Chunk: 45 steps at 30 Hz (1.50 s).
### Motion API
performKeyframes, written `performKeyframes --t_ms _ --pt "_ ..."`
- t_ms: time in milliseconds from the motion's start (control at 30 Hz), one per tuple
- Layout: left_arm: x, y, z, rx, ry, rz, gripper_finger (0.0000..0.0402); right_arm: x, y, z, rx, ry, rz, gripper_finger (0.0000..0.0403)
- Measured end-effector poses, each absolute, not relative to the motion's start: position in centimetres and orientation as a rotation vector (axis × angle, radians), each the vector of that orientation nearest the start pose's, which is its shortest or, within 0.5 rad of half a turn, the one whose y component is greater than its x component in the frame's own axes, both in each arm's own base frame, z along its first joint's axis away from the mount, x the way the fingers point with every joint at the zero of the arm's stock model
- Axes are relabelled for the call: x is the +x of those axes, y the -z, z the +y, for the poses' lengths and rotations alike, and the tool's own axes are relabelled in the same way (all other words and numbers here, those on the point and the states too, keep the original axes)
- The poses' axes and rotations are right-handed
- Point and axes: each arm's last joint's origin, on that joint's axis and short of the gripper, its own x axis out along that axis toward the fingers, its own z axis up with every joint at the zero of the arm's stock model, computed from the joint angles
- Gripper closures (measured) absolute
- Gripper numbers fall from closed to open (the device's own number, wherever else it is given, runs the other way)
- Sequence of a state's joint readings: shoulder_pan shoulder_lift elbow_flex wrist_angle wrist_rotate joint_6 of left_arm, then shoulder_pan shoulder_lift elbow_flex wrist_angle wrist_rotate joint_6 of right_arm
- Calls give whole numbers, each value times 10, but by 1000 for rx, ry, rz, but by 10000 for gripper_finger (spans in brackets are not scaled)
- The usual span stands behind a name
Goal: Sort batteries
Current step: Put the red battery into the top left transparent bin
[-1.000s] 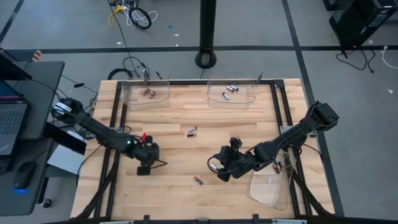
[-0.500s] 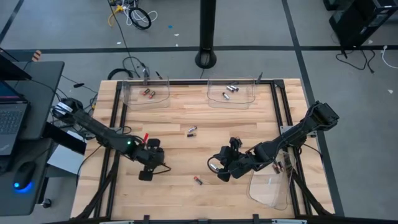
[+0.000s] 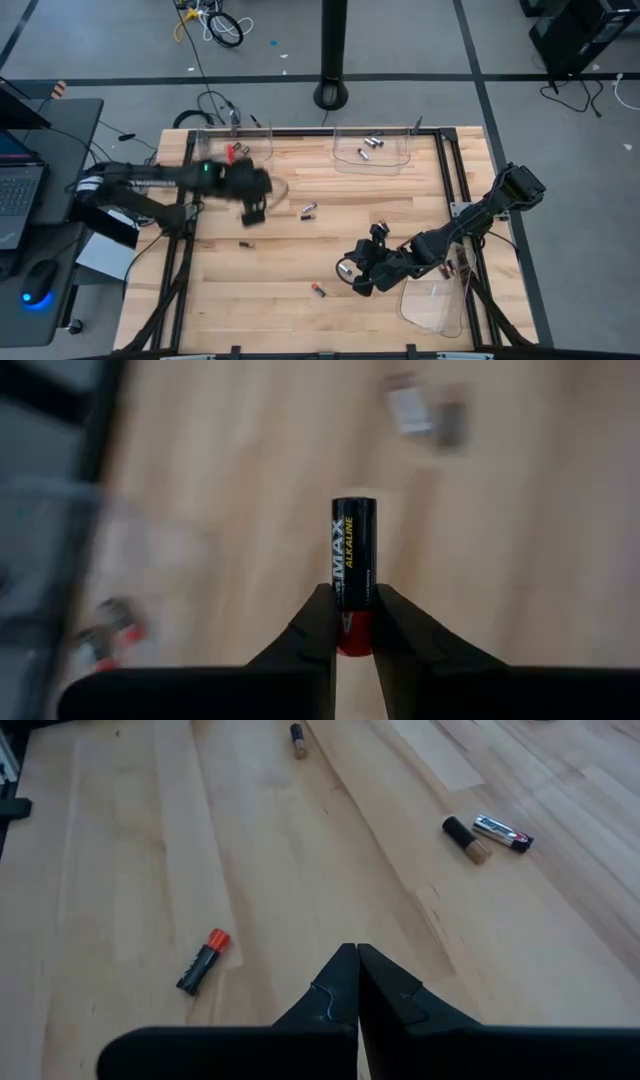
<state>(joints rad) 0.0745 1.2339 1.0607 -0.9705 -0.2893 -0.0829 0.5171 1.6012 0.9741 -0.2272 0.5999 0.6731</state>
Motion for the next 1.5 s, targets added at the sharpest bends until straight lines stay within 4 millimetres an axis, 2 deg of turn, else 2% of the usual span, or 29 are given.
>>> performKeyframes --t_ms 167,300,400,533,767,900,1067,1500 --pt "207 -289 85 -48 -505 1162 354 288 -203 145 191 310 653 393" --pt "185 -294 128 -127 -636 1171 354 288 -203 145 187 309 654 393" --pt "169 -290 157 -198 -722 1197 354 288 -203 145 174 305 657 393" --pt "157 -270 191 -310 -752 1263 354 288 -203 145 167 304 660 393" --pt "156 -225 240 -450 -761 1296 354 287 -203 145 165 305 662 393" --pt "157 -201 256 -494 -755 1333 354 287 -203 145 165 305 662 393" --pt "155 -183 266 -531 -760 1369 354 287 -203 145 155 301 663 393" --pt "151 -175 278 -534 -817 1338 354 287 -203 145 148 299 664 393"
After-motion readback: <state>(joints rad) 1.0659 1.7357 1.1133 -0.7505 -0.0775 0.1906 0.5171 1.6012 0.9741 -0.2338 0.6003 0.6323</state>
